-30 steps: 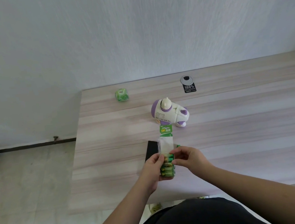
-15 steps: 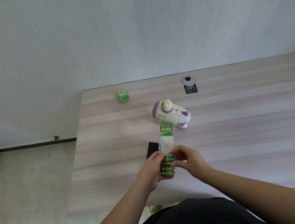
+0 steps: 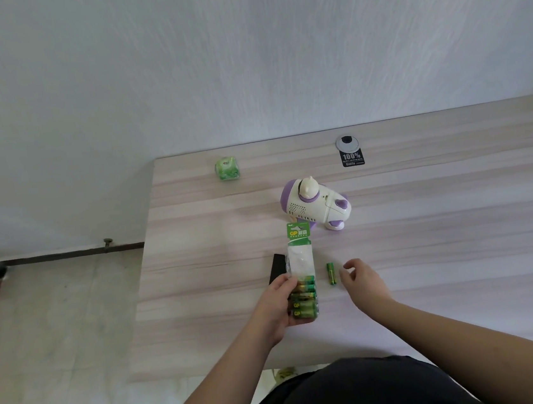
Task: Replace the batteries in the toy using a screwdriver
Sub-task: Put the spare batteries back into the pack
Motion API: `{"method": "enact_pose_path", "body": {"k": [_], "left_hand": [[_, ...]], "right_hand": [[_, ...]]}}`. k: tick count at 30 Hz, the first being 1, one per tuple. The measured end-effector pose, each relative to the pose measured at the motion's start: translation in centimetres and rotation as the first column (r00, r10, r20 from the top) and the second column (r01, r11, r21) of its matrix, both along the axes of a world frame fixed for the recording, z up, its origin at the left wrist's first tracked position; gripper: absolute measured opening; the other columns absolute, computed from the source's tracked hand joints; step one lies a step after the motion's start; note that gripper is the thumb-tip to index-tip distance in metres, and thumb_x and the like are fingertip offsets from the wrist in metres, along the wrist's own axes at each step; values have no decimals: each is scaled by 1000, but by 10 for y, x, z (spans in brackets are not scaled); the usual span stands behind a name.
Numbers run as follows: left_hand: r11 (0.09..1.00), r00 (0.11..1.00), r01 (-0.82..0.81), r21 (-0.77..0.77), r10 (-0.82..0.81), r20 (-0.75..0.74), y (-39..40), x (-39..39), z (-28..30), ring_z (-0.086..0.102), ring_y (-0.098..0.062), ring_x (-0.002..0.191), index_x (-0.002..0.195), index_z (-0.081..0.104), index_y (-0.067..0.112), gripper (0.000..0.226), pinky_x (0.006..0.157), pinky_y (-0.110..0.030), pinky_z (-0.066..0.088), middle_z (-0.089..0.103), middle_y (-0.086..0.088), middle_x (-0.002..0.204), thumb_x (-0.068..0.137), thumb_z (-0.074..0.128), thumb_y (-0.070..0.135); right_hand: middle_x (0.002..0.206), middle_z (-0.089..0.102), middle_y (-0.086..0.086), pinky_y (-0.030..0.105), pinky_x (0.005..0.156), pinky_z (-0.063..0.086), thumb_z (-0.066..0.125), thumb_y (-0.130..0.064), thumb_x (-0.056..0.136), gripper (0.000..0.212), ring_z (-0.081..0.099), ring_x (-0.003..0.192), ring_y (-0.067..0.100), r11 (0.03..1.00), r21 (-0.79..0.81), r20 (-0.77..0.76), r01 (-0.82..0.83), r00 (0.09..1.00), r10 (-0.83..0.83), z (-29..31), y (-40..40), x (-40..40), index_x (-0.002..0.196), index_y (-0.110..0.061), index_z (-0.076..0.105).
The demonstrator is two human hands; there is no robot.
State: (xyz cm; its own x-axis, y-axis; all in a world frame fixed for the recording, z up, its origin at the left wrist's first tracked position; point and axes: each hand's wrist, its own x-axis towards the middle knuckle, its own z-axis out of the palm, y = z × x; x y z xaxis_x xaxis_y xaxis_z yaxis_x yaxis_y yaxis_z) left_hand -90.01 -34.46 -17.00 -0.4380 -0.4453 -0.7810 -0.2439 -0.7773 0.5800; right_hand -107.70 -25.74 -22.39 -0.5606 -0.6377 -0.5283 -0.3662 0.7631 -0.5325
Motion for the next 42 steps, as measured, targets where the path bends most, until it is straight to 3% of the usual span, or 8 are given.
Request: {"method": "enact_pose_path", "body": {"k": [7,14,17,20,26,30,34,42], "left_hand": [[999,1000,-1,-32,2,5,0,6,3,68,-26,82,114,60,14,20,64,-42,56,67,-12,98,101,47,22],[999,1000,-23,-38,23,4,1,10,9,67,-27,83,113,60,15,18,65,-44,57,67,-13,98,102,47,21],[999,999,-43,-30,43,-6,1,12,10,67,-27,80,117,58,13,21,64,-43,57,67,-13,97,102,47,21],[998,998,-61,-18,60,-28,1,14,9,67,-28,81,116,57,13,20,65,-43,56,67,-15,99,102,46,23],[999,996,-44,14,45,-79,2,7,9,66,-29,82,111,57,13,21,65,-41,56,67,-18,99,103,43,27],[999,995,-27,26,29,-95,5,-1,9,66,-30,88,114,58,14,24,67,-42,55,67,-18,103,103,45,29],[1000,994,-5,14,6,-105,8,-6,11,66,-32,93,118,59,13,27,69,-42,55,66,-19,107,102,45,30],[1000,993,-19,-2,18,-113,13,-6,9,66,-33,98,120,59,14,28,71,-42,56,66,-19,112,102,45,30]], "right_hand": [[105,51,6,40,79,53,44,-50,94,38,60,90,28,973,197,-109,-124,983,147,-5,-17,10,106,-14,47],[111,52,10,39,76,51,46,-23,96,18,60,93,31,952,243,-134,-186,966,223,-6,-17,10,108,-9,48],[100,61,6,32,68,51,51,-30,97,21,59,80,22,968,153,-45,-201,977,210,8,-13,7,108,-12,55],[84,68,-4,21,57,45,58,-33,94,16,61,72,12,975,-54,20,-214,976,216,36,-3,6,103,-20,60],[81,65,-9,9,65,44,69,-20,88,11,59,76,9,833,-502,-147,-232,972,182,81,17,15,98,-22,72],[85,66,-8,6,70,44,69,-18,88,13,58,85,5,811,-556,-156,-182,981,113,84,20,16,101,-18,72],[85,65,-9,5,69,44,67,-20,89,14,60,77,4,816,-553,-176,-169,981,83,84,18,15,101,-18,71],[86,64,-8,13,69,50,65,-23,90,14,60,76,5,839,-524,-170,-148,983,68,85,18,14,102,-19,70]]}}
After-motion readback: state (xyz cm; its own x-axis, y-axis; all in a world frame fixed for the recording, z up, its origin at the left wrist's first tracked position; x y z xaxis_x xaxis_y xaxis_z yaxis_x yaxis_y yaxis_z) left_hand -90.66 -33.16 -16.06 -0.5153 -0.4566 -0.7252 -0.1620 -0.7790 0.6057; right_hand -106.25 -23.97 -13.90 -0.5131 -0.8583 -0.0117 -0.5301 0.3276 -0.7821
